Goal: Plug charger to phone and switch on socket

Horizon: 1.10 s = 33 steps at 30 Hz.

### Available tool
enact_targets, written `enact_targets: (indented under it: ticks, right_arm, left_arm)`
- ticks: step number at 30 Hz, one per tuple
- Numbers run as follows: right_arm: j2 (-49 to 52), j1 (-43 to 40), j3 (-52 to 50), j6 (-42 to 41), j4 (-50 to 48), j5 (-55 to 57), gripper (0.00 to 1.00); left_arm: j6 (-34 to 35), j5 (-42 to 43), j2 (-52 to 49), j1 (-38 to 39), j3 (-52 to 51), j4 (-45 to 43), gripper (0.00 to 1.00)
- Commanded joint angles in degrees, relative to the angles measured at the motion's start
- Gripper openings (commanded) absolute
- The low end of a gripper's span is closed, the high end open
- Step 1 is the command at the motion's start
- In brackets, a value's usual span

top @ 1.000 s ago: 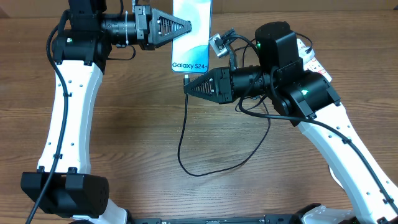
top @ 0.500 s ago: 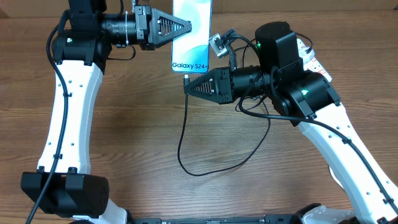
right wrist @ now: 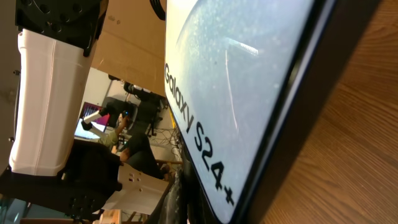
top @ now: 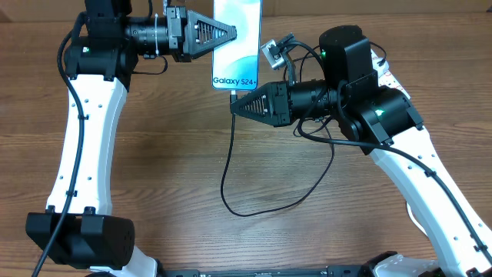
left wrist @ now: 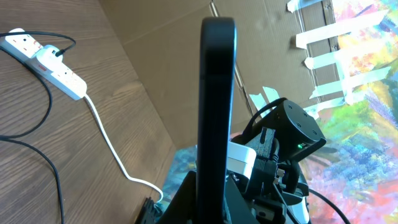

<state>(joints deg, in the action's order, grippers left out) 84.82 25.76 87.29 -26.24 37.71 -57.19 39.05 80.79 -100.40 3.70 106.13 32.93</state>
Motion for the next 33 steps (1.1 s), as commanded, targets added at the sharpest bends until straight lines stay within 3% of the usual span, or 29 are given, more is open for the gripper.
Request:
enact_targets:
  ticks: [1,33]
  right_arm:
    - [-0.13,-0.50,1.07,1.18,-0.42,-0.74,0.04]
    - [0.13,-0.74,1.07,-0.57,-6.12,1.92,0.04]
  left_arm:
    - [0.46,2.78,0.33,0.04,0.85,-0.42,0.04]
    - [2.16,4.31,0.33,0.07,0.85,-0.39,0.04]
